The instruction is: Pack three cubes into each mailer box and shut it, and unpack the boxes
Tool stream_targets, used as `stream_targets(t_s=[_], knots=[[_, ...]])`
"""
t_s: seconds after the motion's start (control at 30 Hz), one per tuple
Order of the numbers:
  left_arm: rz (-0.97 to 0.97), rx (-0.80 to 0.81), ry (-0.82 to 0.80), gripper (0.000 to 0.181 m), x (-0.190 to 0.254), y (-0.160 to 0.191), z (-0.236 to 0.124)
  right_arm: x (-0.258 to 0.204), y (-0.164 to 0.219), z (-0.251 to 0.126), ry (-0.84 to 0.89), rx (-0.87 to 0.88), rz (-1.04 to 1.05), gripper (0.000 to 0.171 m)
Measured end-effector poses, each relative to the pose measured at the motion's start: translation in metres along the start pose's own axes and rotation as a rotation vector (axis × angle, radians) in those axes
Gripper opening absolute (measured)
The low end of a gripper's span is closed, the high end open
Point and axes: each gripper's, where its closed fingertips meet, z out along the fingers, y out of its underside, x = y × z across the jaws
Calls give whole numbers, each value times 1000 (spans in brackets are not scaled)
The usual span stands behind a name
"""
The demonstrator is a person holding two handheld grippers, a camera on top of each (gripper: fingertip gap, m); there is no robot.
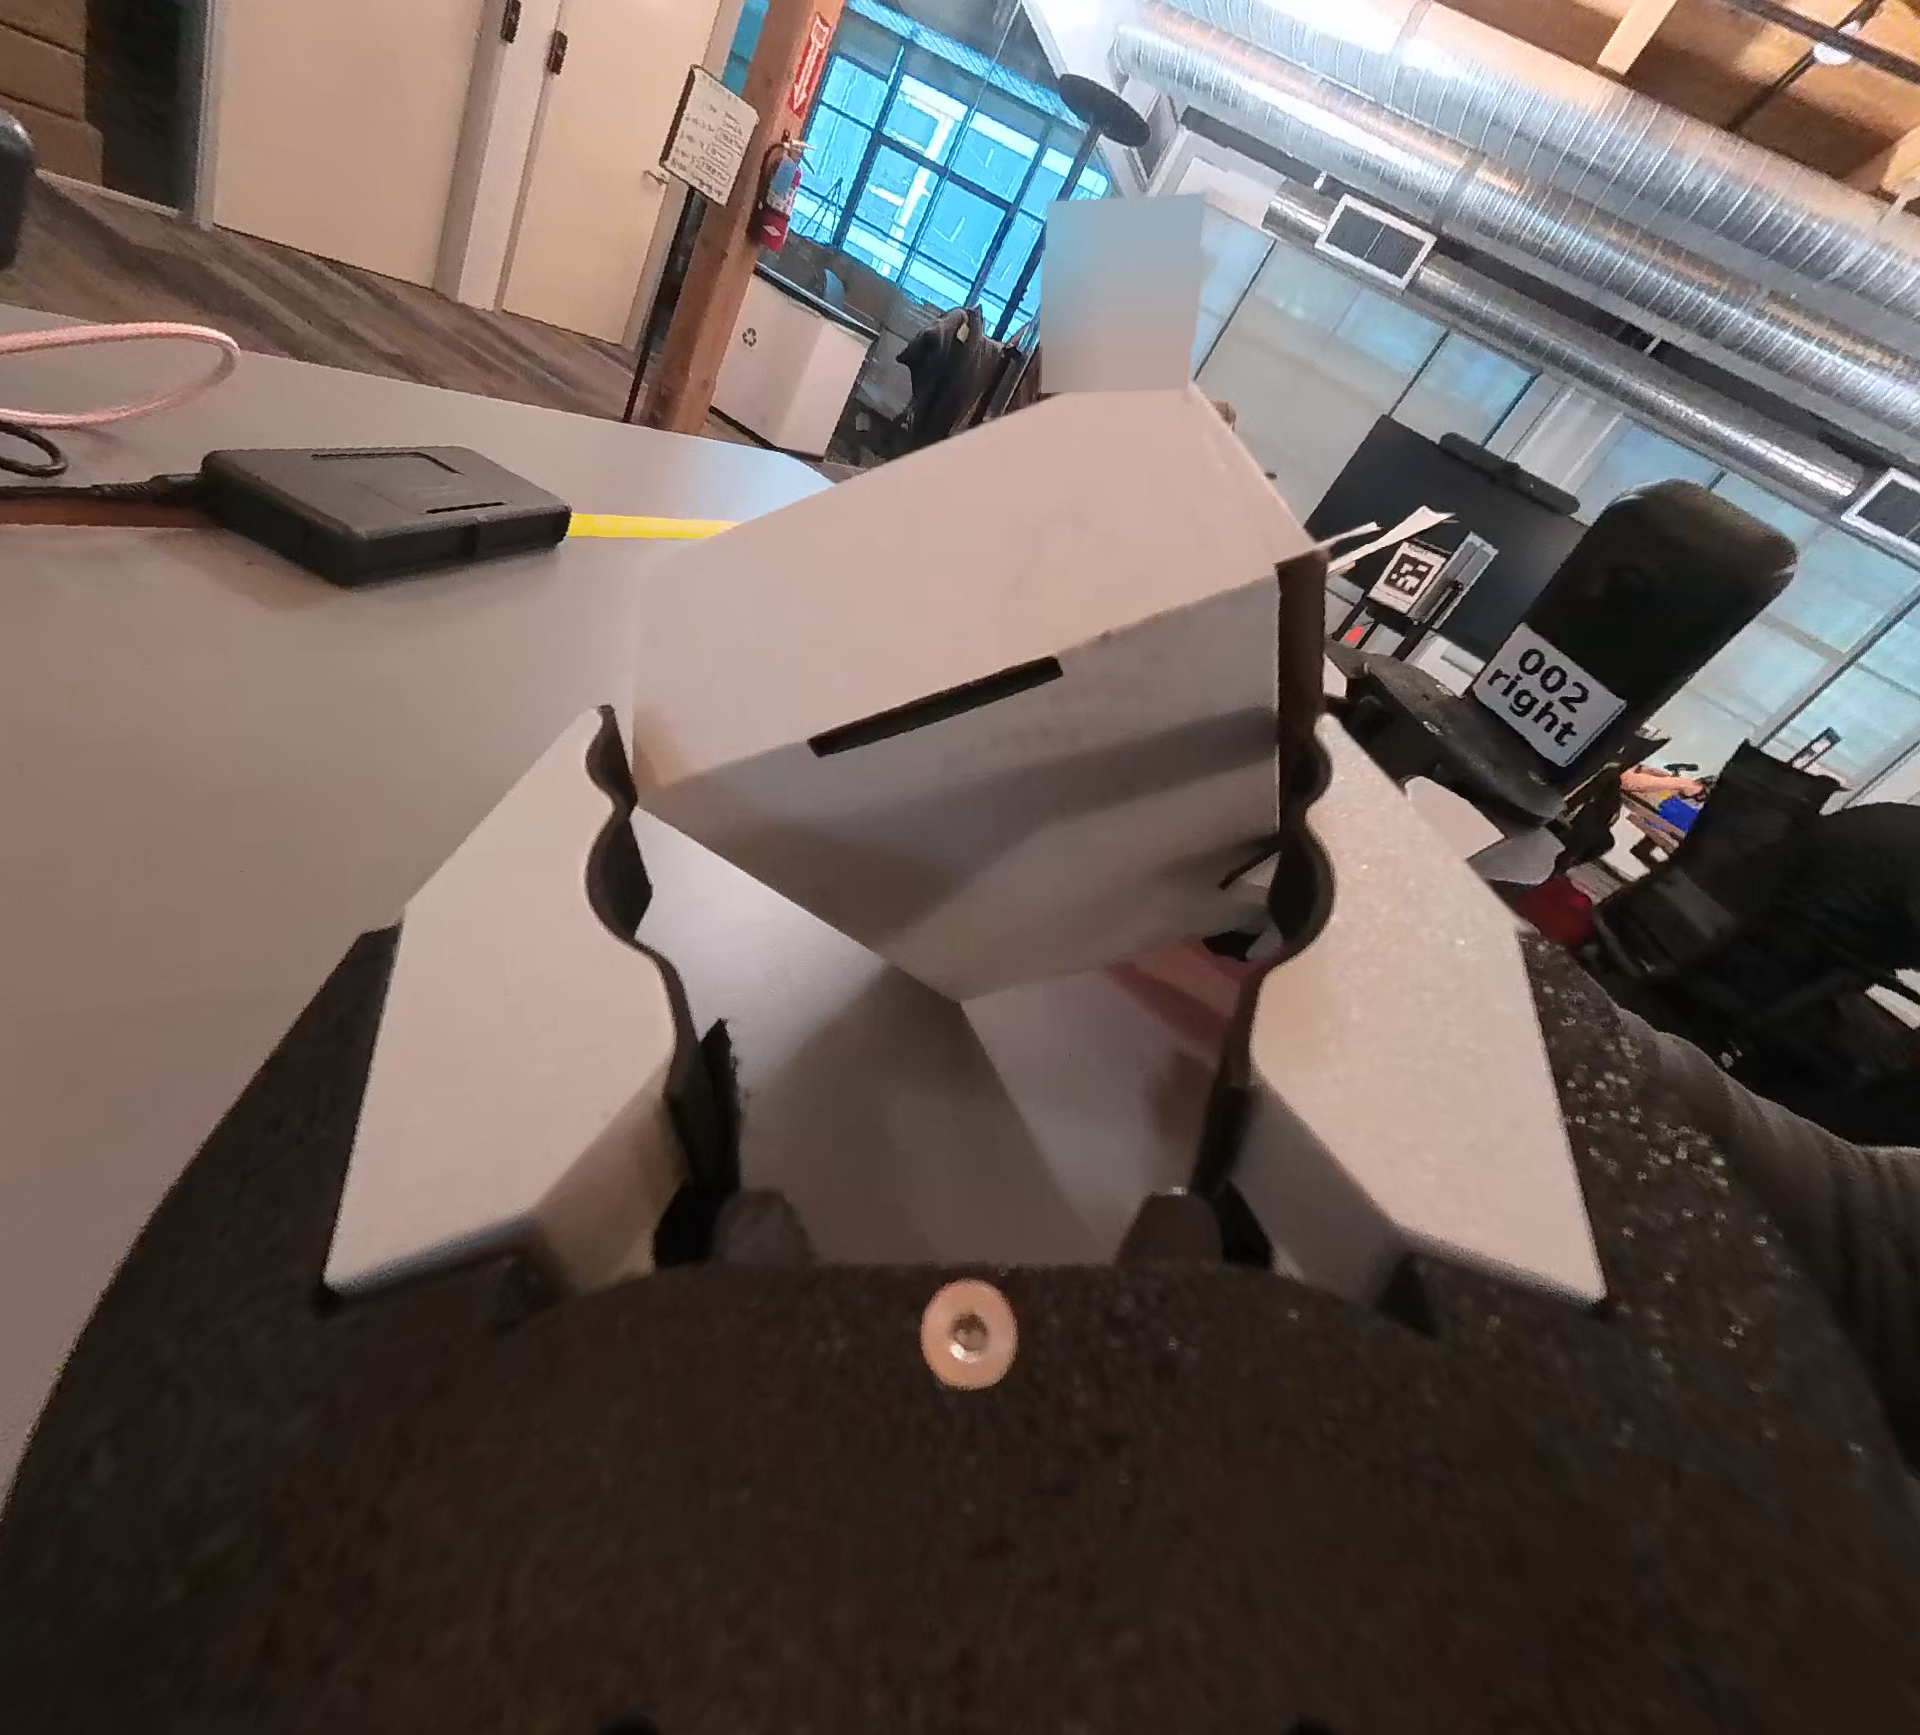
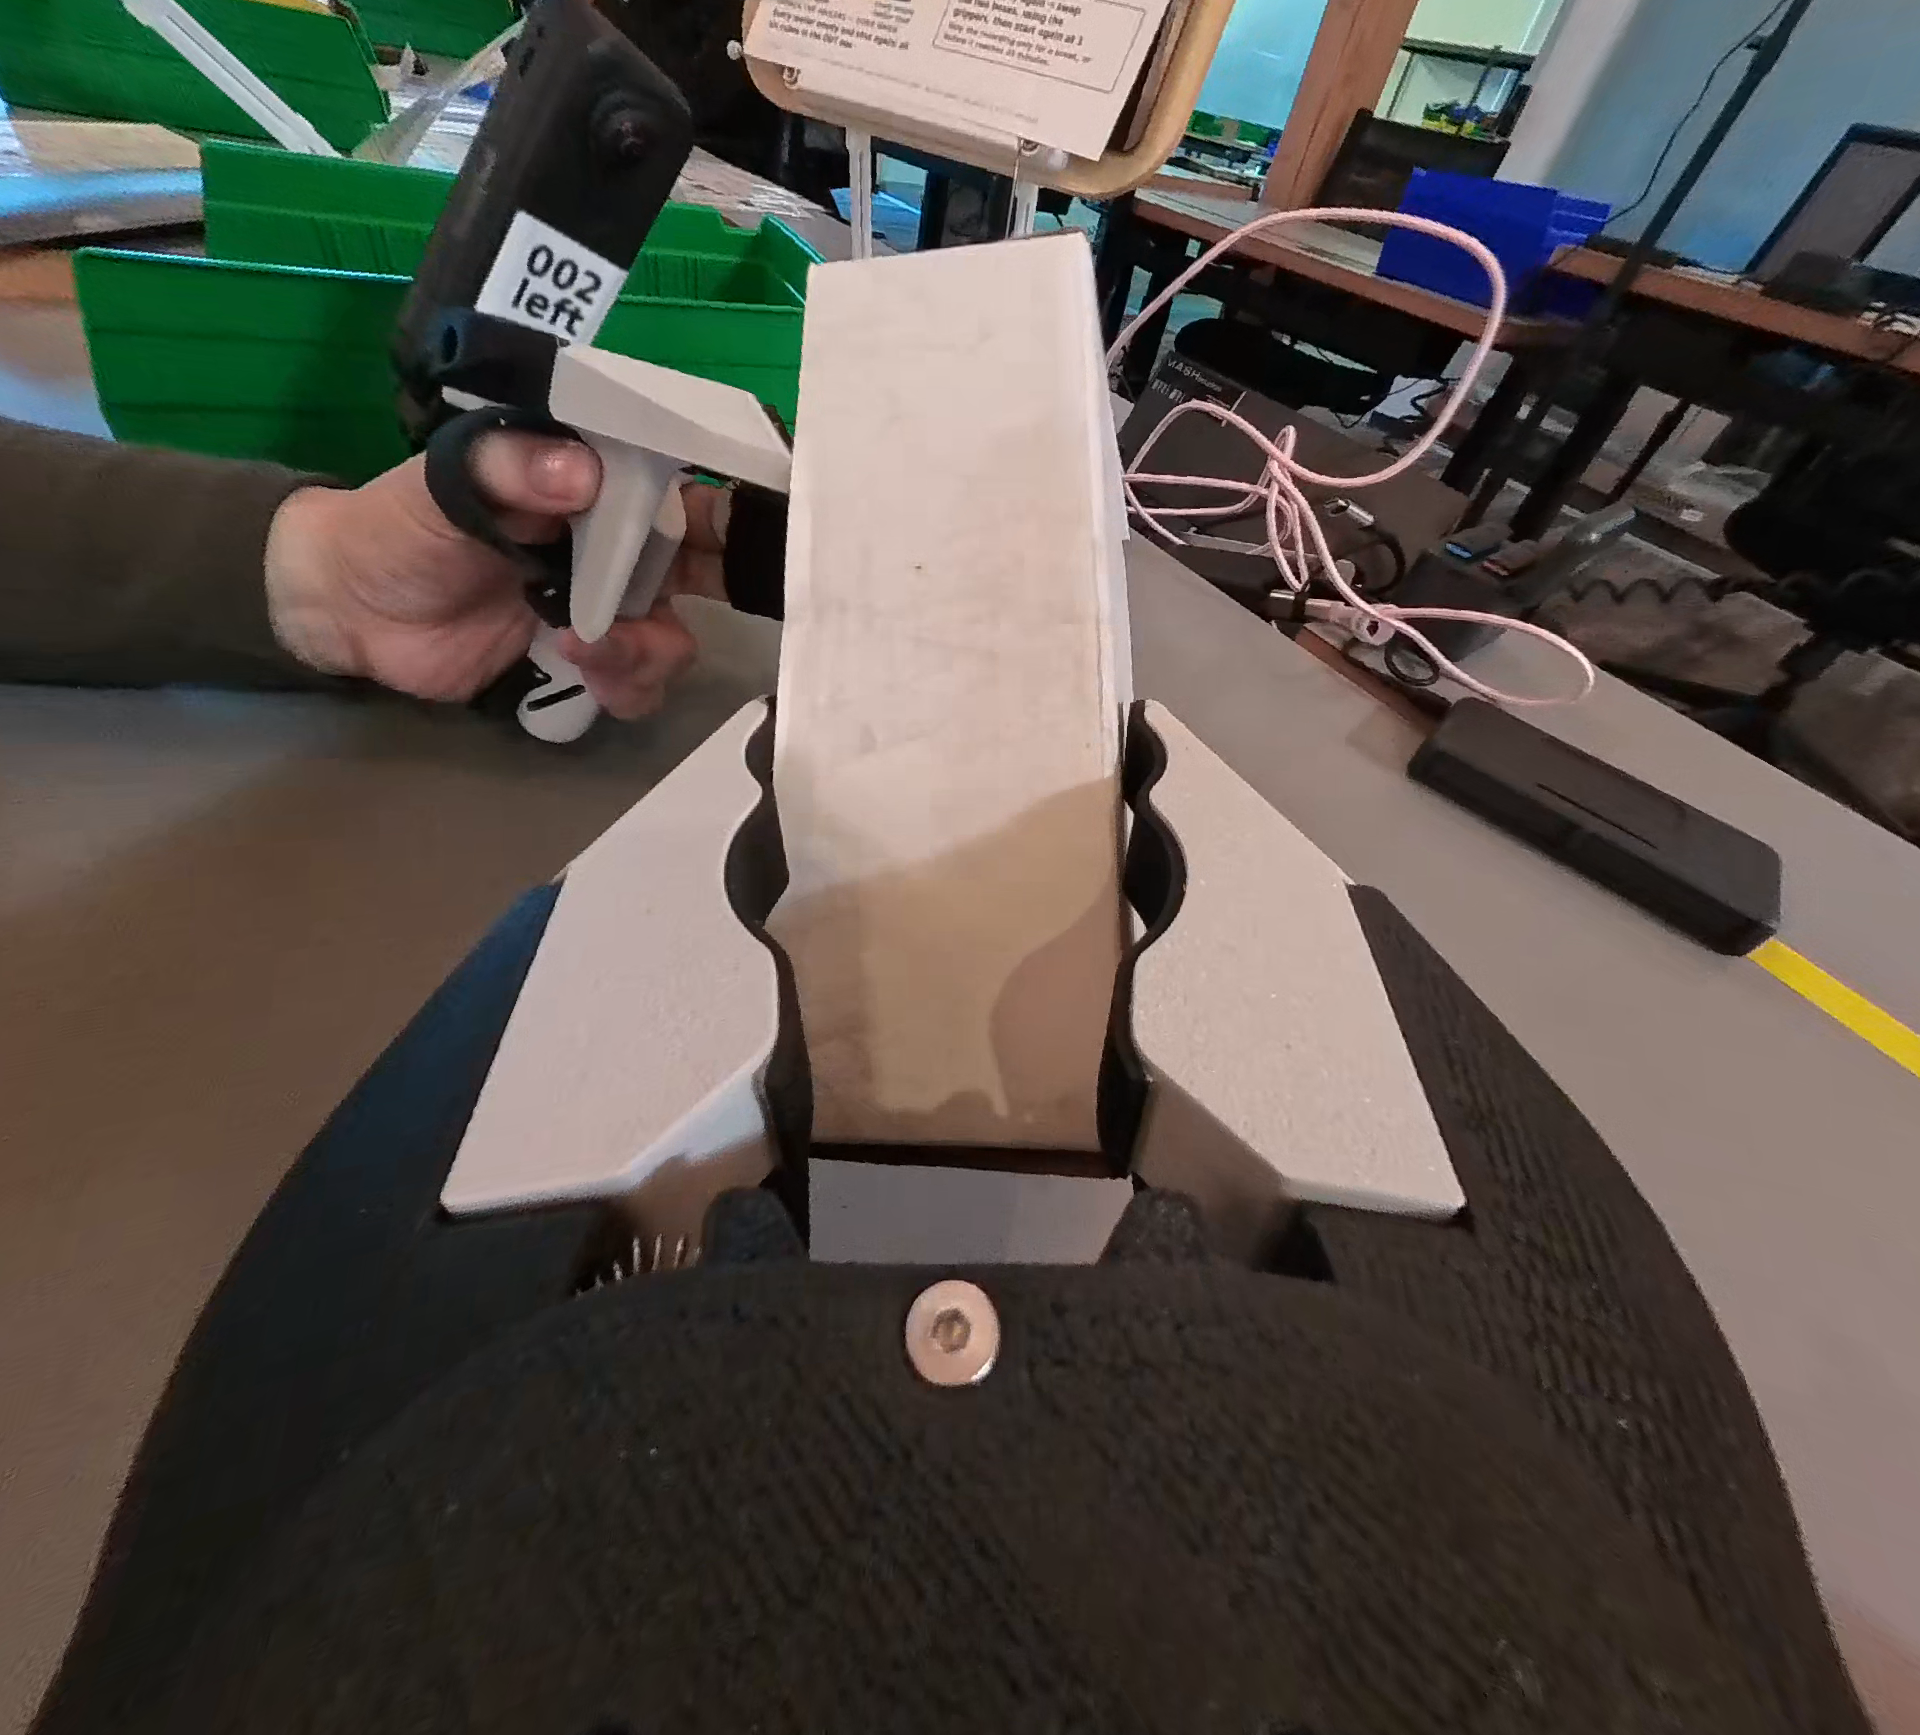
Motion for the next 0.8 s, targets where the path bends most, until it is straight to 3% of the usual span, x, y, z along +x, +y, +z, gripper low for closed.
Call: stream_targets(t_s=[0.23,0.5,0.67,0.8], knots=[[-20,3,6,123,2,3,0,0,3,0,40,-29,-96,64],[-31,-114,60,118,2,14,-3,-4,7,-3,73,-102,-245,65],[-43,-132,41,118,0,17,-2,-2,-7,-8,207,-106,-522,65],[-38,-139,36,118,1,18,-2,-7,-10,-9,208,-107,-573,62]])
